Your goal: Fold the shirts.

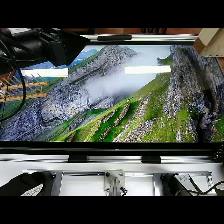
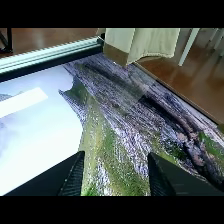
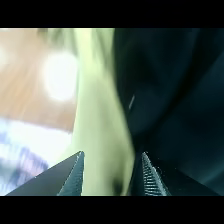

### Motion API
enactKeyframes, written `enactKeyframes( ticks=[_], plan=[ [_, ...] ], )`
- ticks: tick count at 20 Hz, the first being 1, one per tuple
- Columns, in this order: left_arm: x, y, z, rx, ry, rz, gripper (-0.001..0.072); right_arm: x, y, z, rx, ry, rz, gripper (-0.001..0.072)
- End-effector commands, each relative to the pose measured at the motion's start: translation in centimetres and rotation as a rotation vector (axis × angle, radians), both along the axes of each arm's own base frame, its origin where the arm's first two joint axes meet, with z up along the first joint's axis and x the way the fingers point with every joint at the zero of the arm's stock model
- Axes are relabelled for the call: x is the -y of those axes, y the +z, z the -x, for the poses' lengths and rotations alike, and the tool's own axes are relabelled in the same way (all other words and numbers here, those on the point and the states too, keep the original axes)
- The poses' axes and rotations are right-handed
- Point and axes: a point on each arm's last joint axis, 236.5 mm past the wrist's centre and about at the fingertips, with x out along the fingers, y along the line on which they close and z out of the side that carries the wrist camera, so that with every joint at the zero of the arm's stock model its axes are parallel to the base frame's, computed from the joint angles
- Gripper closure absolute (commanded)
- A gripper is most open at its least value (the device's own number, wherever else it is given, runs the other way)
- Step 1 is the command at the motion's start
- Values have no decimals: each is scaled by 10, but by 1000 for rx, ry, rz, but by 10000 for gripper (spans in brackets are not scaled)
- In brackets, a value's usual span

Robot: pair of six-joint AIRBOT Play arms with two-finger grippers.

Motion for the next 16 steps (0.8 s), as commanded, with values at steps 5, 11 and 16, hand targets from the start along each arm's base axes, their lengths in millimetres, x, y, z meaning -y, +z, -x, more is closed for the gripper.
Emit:
enactKeyframes(
  ticks=[5, 11, 16],
  plan=[
    [-45, -102, -23, -227, 151, -357, 302, -109, -93, -81, -190, 475, -407, 230],
    [-152, -248, 6, -784, 386, -878, 37, -292, -209, -207, -493, 997, -448, 213],
    [-165, -315, 24, -980, 472, -897, 22, -401, -301, -206, -781, 1186, -509, 213]
  ],
)
